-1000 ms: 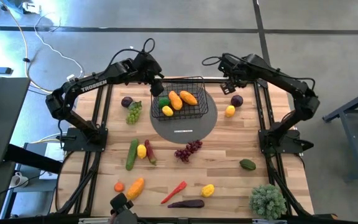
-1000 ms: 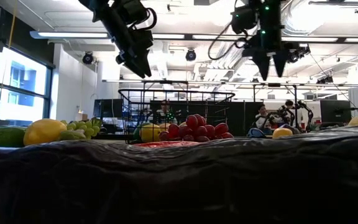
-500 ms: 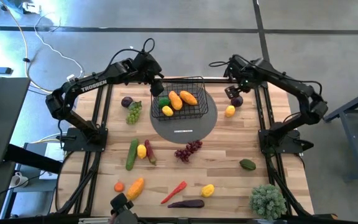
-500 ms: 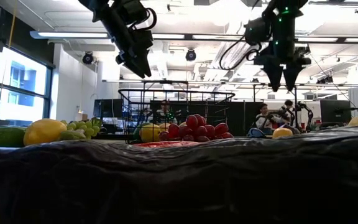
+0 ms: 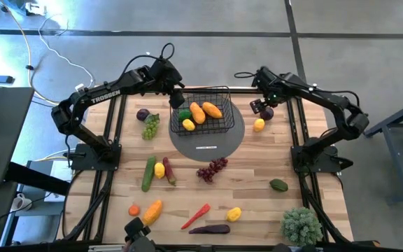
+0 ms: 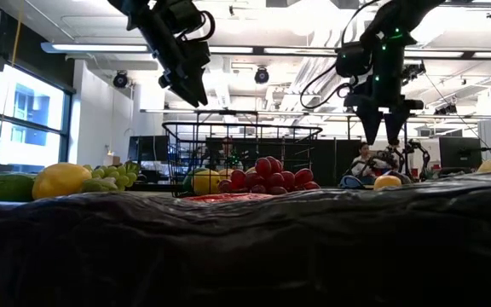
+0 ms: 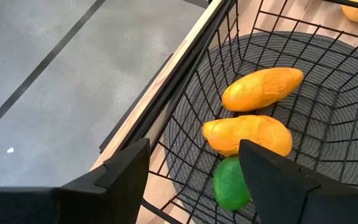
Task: Build produce basket
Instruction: Put the right plum into the wire basket
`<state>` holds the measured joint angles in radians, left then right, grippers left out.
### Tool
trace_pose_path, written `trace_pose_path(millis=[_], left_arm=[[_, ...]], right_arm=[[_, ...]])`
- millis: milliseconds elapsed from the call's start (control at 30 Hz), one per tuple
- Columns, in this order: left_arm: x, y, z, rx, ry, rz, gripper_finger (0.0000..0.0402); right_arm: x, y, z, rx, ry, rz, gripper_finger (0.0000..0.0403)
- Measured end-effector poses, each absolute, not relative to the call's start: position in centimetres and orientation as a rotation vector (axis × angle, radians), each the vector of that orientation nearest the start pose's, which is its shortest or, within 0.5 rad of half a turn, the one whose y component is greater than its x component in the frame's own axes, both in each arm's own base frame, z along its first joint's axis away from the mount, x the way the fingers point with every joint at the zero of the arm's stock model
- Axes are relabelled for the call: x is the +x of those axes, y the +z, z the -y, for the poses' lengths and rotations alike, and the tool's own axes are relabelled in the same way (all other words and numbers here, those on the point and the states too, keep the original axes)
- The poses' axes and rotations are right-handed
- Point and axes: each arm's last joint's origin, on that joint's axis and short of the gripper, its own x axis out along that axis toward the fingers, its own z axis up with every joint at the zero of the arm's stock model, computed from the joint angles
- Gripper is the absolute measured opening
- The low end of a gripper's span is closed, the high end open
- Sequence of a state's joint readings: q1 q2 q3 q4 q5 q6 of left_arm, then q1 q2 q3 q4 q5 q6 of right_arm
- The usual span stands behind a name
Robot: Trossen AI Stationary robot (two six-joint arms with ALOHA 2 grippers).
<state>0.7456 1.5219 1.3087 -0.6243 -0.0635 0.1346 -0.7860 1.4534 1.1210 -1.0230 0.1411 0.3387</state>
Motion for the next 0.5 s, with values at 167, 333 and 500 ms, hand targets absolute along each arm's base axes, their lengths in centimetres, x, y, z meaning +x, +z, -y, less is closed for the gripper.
trace_pose_path(millis=[167, 333, 500], left_arm=[[23.7, 30.2, -22.1, -0.168, 0.702, -0.857, 0.0237], [23.7, 30.2, -22.1, -0.171, 0.703, -0.856, 0.0237], [23.7, 30.2, -22.1, -0.171, 0.703, -0.856, 0.0237]], right_arm=[[18.4, 23.8, 19.1, 0.704, -1.013, -1.233, 0.0288], [18.9, 22.2, 19.7, 0.719, -1.008, -1.295, 0.0288], [19.3, 21.0, 20.1, 0.725, -1.018, -1.345, 0.0288]])
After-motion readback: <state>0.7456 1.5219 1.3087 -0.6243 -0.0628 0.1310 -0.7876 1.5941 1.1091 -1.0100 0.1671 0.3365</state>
